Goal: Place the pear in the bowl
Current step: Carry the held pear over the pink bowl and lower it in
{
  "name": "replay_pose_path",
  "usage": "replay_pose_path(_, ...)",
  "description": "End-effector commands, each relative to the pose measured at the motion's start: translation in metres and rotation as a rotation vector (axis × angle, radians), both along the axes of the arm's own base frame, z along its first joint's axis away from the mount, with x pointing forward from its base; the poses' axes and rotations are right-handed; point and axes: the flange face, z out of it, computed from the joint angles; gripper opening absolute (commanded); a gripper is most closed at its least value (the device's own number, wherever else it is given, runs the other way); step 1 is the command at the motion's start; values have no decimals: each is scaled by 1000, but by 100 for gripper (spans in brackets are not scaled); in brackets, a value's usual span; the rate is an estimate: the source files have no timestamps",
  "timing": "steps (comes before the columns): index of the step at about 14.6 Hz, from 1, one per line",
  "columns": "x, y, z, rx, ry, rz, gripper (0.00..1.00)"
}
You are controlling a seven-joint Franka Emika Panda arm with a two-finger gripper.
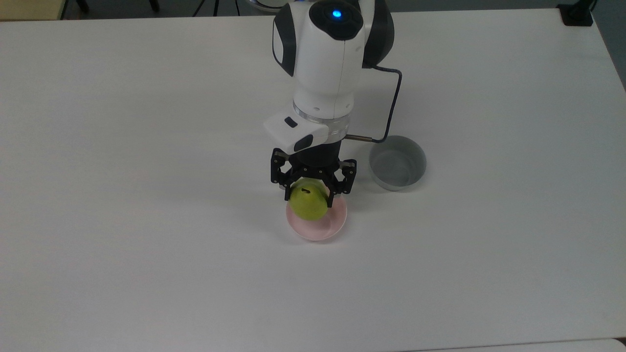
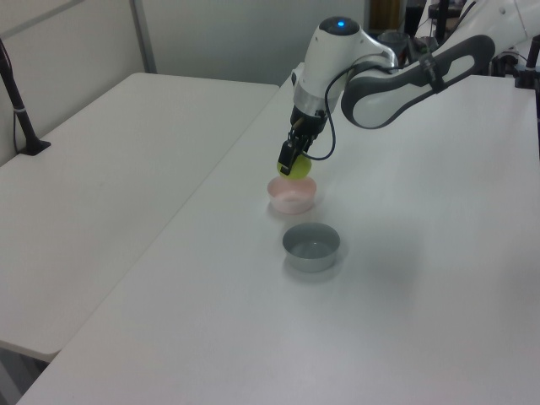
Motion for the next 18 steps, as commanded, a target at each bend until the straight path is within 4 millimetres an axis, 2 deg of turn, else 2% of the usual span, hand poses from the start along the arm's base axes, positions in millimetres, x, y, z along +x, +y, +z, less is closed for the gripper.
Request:
replay_pose_path(1, -1, 7, -15, -3, -31, 6, 51)
replay_pose_path(3, -1, 8, -21, -4, -24, 8, 54)
replay_pose_path(5, -3, 21, -29, -8, -16, 26, 57)
replay_pose_path(6, -3, 21, -31, -8, -20, 28, 63)
replay_pose_path(8, -2, 23, -34, -6, -21, 28, 68)
replay_pose_path(10, -2, 22, -36, -5, -19, 27, 79)
replay_pose_path(11, -2, 22, -37, -7, -18, 26, 81)
replay_pose_path(13, -1, 18, -36, -5, -21, 20, 98)
replay_pose_path(18, 0, 16, -34, -3, -23, 16, 100)
